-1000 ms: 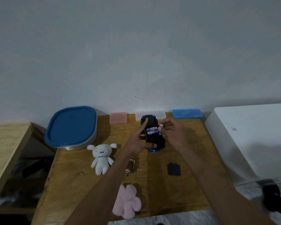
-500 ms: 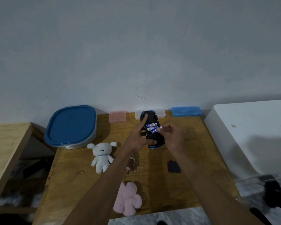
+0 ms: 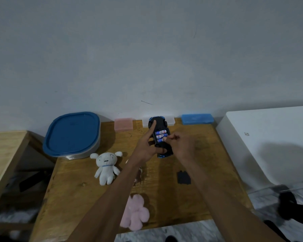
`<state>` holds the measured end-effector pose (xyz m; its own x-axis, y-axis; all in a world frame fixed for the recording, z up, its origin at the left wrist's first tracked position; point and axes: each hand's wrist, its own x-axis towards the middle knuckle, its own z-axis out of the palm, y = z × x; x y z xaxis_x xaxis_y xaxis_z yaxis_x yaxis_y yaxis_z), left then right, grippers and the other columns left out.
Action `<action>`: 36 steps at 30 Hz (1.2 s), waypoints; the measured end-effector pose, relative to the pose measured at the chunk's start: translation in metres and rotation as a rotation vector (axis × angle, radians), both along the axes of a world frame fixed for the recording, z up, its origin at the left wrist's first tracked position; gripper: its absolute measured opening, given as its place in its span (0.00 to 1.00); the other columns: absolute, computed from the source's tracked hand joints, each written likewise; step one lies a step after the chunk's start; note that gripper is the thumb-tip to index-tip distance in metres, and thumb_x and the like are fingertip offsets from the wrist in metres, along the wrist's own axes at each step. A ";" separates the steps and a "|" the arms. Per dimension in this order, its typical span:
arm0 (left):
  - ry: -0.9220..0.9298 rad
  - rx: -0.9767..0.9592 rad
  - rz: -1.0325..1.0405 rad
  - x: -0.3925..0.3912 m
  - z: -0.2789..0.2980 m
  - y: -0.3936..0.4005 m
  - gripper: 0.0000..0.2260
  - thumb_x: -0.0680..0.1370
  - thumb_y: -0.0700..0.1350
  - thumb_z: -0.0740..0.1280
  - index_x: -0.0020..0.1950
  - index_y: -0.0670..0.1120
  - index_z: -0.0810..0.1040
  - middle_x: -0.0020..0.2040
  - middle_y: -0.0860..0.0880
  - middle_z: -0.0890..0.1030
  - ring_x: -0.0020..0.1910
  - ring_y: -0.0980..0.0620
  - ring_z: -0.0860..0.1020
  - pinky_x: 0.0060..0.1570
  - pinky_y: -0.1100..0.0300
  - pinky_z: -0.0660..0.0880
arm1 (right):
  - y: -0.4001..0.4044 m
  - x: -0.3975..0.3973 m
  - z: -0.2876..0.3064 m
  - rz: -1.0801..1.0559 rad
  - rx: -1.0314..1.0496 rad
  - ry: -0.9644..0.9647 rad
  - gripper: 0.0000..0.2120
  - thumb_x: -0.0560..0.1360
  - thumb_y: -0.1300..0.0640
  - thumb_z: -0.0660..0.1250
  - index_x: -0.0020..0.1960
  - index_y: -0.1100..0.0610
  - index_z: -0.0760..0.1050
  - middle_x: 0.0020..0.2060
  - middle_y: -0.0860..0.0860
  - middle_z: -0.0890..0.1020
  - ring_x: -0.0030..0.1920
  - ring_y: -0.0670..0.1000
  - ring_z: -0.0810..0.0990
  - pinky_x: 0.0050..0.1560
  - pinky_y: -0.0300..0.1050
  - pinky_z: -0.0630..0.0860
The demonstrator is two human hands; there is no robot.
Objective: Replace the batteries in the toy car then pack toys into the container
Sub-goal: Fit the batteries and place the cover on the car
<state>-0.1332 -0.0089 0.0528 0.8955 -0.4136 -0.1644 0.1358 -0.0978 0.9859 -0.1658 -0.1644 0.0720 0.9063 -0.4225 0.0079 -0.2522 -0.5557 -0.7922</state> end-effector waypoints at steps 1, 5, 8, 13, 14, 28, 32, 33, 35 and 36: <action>-0.001 0.006 -0.004 0.001 0.001 -0.001 0.52 0.67 0.29 0.78 0.79 0.64 0.57 0.71 0.50 0.73 0.59 0.54 0.79 0.51 0.55 0.82 | -0.002 0.002 0.001 0.016 -0.003 0.020 0.06 0.73 0.50 0.76 0.45 0.52 0.84 0.40 0.46 0.85 0.40 0.45 0.83 0.41 0.44 0.82; 0.005 0.030 -0.049 0.002 0.008 -0.005 0.51 0.69 0.29 0.77 0.81 0.60 0.55 0.68 0.54 0.72 0.56 0.59 0.78 0.49 0.59 0.82 | -0.009 0.002 -0.001 -0.031 0.050 0.004 0.07 0.76 0.48 0.72 0.47 0.51 0.81 0.42 0.46 0.83 0.41 0.45 0.82 0.40 0.43 0.81; 0.003 0.047 -0.060 0.004 0.013 -0.010 0.51 0.69 0.29 0.77 0.81 0.59 0.55 0.63 0.62 0.72 0.55 0.62 0.77 0.50 0.60 0.81 | -0.016 -0.009 -0.013 -0.240 0.173 -0.084 0.12 0.80 0.46 0.65 0.49 0.53 0.79 0.41 0.46 0.81 0.41 0.45 0.80 0.37 0.39 0.75; 0.061 0.031 -0.047 0.001 0.010 -0.014 0.53 0.67 0.30 0.78 0.79 0.65 0.57 0.68 0.54 0.73 0.59 0.47 0.79 0.52 0.42 0.82 | -0.038 -0.036 -0.062 -0.352 0.163 0.170 0.07 0.81 0.53 0.66 0.52 0.56 0.81 0.46 0.51 0.82 0.47 0.52 0.80 0.36 0.40 0.71; 0.079 0.033 -0.049 0.000 0.008 -0.014 0.53 0.67 0.30 0.78 0.79 0.66 0.57 0.67 0.55 0.73 0.59 0.46 0.80 0.51 0.41 0.82 | -0.041 -0.042 -0.072 -0.348 0.155 0.253 0.08 0.80 0.54 0.67 0.53 0.57 0.81 0.49 0.53 0.83 0.49 0.54 0.80 0.38 0.42 0.74; 0.138 0.033 -0.071 -0.011 -0.007 -0.013 0.52 0.68 0.29 0.78 0.80 0.64 0.56 0.69 0.51 0.73 0.59 0.45 0.80 0.49 0.43 0.83 | -0.037 -0.083 -0.109 -0.170 -0.001 0.434 0.12 0.73 0.58 0.76 0.53 0.62 0.81 0.45 0.53 0.81 0.45 0.52 0.77 0.44 0.41 0.71; 0.141 0.015 -0.095 -0.008 -0.004 -0.007 0.52 0.68 0.28 0.76 0.80 0.62 0.55 0.66 0.53 0.75 0.59 0.46 0.80 0.48 0.49 0.84 | -0.040 -0.070 -0.093 -0.263 0.044 0.334 0.04 0.77 0.58 0.72 0.48 0.58 0.84 0.48 0.55 0.86 0.47 0.53 0.81 0.39 0.39 0.69; 0.142 0.014 -0.100 -0.007 -0.003 -0.005 0.52 0.68 0.28 0.76 0.80 0.62 0.55 0.65 0.53 0.75 0.58 0.46 0.80 0.47 0.51 0.84 | -0.042 -0.063 -0.087 -0.306 0.074 0.290 0.04 0.77 0.58 0.72 0.47 0.58 0.84 0.48 0.55 0.86 0.47 0.53 0.82 0.39 0.39 0.70; 0.138 0.014 -0.104 -0.005 -0.001 -0.002 0.52 0.68 0.27 0.76 0.80 0.62 0.56 0.65 0.55 0.74 0.57 0.49 0.80 0.45 0.53 0.83 | -0.044 -0.049 -0.068 -0.359 0.129 0.162 0.03 0.77 0.58 0.72 0.49 0.57 0.83 0.48 0.53 0.85 0.49 0.53 0.82 0.41 0.40 0.73; 0.137 0.015 -0.105 -0.004 0.000 0.000 0.52 0.68 0.27 0.76 0.80 0.62 0.56 0.64 0.55 0.74 0.57 0.50 0.80 0.44 0.54 0.83 | -0.046 -0.041 -0.056 -0.373 0.173 0.090 0.04 0.77 0.58 0.72 0.51 0.56 0.82 0.48 0.51 0.84 0.50 0.52 0.82 0.43 0.41 0.76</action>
